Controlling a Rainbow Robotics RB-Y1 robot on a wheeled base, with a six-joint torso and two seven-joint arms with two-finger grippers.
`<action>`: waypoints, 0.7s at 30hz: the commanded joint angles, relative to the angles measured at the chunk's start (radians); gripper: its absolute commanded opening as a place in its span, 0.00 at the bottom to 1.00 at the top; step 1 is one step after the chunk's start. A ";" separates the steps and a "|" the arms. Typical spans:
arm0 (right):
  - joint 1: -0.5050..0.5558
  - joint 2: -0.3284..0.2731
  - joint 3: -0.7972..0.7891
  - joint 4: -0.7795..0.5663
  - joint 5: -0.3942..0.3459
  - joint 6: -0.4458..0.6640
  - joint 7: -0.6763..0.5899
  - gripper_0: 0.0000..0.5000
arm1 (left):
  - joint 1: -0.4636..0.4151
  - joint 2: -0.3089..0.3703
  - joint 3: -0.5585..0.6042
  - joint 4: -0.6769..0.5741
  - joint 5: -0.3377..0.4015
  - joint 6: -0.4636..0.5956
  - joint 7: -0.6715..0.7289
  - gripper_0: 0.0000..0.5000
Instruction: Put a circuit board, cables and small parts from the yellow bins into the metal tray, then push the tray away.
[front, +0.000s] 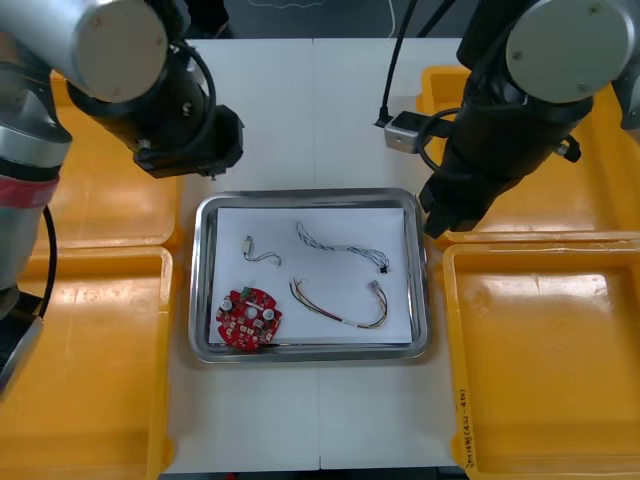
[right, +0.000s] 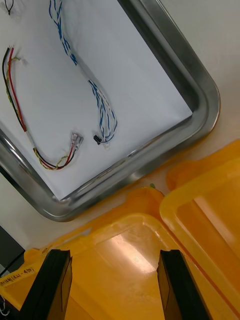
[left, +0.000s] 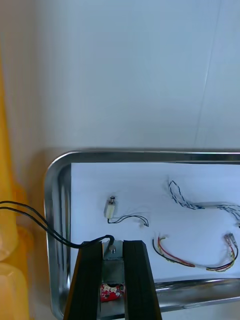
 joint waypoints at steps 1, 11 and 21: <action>0.081 -0.105 -0.090 -0.105 -0.020 0.017 -0.086 1.00 | -0.027 -0.051 -0.092 -0.023 -0.030 0.007 0.019 0.00; 0.266 -0.218 -0.242 -0.214 -0.031 0.025 -0.144 1.00 | 0.060 -0.114 -0.135 0.017 -0.118 -0.002 -0.015 0.00; 0.450 -0.226 -0.415 -0.238 0.000 0.025 -0.160 1.00 | 0.152 -0.160 -0.133 0.036 -0.197 -0.089 -0.135 0.00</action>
